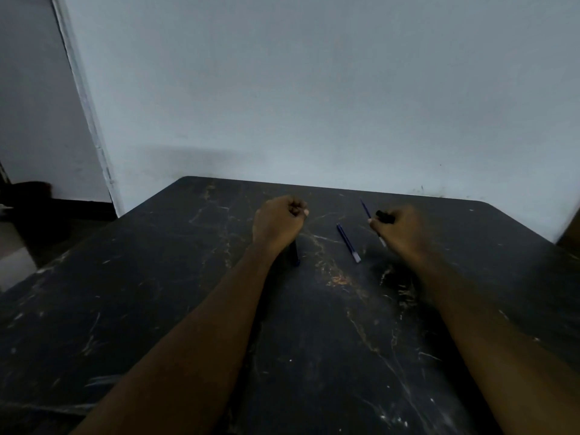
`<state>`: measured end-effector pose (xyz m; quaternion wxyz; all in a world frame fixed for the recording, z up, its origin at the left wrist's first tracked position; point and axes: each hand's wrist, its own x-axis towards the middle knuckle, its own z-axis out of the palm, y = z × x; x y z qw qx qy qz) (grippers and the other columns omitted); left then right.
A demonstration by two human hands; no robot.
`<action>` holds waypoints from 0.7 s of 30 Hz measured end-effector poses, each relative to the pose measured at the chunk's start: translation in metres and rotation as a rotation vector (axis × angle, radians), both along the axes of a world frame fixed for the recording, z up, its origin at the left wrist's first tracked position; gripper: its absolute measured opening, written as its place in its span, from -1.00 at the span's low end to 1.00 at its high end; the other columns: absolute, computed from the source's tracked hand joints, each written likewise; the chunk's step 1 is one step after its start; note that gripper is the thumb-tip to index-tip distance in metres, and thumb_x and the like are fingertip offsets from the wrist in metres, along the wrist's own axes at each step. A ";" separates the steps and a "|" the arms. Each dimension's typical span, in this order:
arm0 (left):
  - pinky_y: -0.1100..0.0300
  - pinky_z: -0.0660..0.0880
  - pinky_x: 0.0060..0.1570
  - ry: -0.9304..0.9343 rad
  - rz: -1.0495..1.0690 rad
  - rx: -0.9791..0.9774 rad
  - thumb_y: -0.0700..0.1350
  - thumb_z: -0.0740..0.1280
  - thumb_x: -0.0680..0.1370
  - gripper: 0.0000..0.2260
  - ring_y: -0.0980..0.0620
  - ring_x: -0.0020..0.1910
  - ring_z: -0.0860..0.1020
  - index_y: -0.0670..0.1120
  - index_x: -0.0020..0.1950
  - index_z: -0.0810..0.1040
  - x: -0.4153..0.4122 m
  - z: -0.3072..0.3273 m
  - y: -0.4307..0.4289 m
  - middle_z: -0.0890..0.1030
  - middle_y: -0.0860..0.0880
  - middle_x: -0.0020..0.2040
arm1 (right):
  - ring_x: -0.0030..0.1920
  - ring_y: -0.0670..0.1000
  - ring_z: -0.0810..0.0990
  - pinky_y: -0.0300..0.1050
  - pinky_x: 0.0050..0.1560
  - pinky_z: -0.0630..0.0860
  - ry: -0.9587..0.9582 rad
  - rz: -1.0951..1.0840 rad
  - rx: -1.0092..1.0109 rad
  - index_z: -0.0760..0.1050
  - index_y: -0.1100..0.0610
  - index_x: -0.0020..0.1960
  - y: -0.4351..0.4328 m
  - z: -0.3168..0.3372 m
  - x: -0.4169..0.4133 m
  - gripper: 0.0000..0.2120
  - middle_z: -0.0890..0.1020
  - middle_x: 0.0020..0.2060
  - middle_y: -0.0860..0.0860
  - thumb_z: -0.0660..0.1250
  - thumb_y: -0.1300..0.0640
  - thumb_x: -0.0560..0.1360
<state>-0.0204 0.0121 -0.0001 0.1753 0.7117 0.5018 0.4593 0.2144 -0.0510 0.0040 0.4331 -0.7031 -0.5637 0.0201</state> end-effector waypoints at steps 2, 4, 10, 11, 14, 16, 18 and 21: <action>0.30 0.44 -0.16 0.030 0.007 0.027 0.03 0.41 0.48 -0.89 0.22 -0.18 0.57 0.10 -0.03 0.66 0.001 -0.002 -0.001 0.63 0.19 -0.21 | -0.38 0.05 0.59 -0.13 -0.34 0.47 -0.065 -0.064 -0.095 0.67 0.18 -0.10 0.000 -0.002 0.004 -0.78 0.59 -0.43 0.06 0.44 0.02 0.46; 0.29 0.47 -0.14 0.053 0.004 0.048 0.02 0.41 0.48 -0.89 0.22 -0.19 0.57 0.09 -0.02 0.67 0.002 -0.002 -0.001 0.61 0.19 -0.22 | -0.38 0.03 0.57 -0.19 -0.39 0.39 -0.151 -0.131 -0.168 0.67 0.19 -0.08 -0.002 -0.001 0.006 -0.72 0.56 -0.44 0.02 0.45 -0.04 0.44; 0.26 0.52 -0.08 0.046 -0.002 0.069 0.02 0.40 0.48 -0.88 0.19 -0.18 0.60 0.08 -0.01 0.67 0.004 -0.004 0.000 0.65 0.17 -0.19 | -0.32 0.07 0.57 -0.20 -0.34 0.36 -0.199 -0.177 -0.242 0.66 0.20 0.03 -0.005 0.001 0.005 -0.65 0.59 -0.34 0.09 0.45 -0.07 0.45; 0.26 0.52 -0.09 0.040 -0.001 0.072 0.02 0.41 0.48 -0.88 0.20 -0.18 0.59 0.08 -0.01 0.67 0.004 -0.004 0.000 0.63 0.18 -0.21 | -0.30 0.08 0.58 -0.20 -0.33 0.37 -0.201 -0.177 -0.246 0.66 0.20 0.05 -0.005 0.001 0.005 -0.65 0.60 -0.31 0.10 0.44 -0.07 0.45; 0.24 0.52 -0.08 0.040 -0.004 0.077 0.02 0.41 0.48 -0.87 0.18 -0.17 0.60 0.07 -0.01 0.68 0.004 -0.005 0.000 0.65 0.15 -0.19 | -0.25 0.10 0.61 -0.16 -0.26 0.47 -0.190 -0.174 -0.258 0.65 0.20 0.09 -0.004 0.001 0.004 -0.63 0.67 -0.19 0.14 0.43 -0.07 0.46; 0.23 0.53 -0.07 0.036 -0.007 0.069 0.03 0.41 0.48 -0.87 0.16 -0.15 0.61 0.06 -0.01 0.68 0.004 -0.005 0.000 0.68 0.13 -0.15 | -0.24 0.09 0.62 -0.14 -0.24 0.52 -0.183 -0.181 -0.252 0.65 0.20 0.10 -0.004 0.001 0.004 -0.62 0.69 -0.15 0.14 0.43 -0.08 0.45; 0.22 0.53 -0.07 0.037 -0.006 0.066 0.03 0.40 0.48 -0.87 0.16 -0.16 0.60 0.07 -0.02 0.67 0.004 -0.005 0.000 0.65 0.15 -0.19 | -0.24 0.09 0.62 -0.12 -0.23 0.55 -0.169 -0.179 -0.235 0.65 0.19 0.09 -0.005 0.001 0.003 -0.62 0.69 -0.16 0.13 0.43 -0.09 0.45; 0.22 0.52 -0.08 0.043 -0.008 0.077 0.03 0.40 0.48 -0.89 0.16 -0.18 0.59 0.06 -0.05 0.67 0.004 -0.005 0.000 0.59 0.17 -0.25 | -0.28 0.07 0.61 -0.15 -0.29 0.46 -0.141 -0.185 -0.199 0.66 0.20 0.05 -0.007 0.000 0.003 -0.63 0.63 -0.30 0.10 0.43 -0.09 0.45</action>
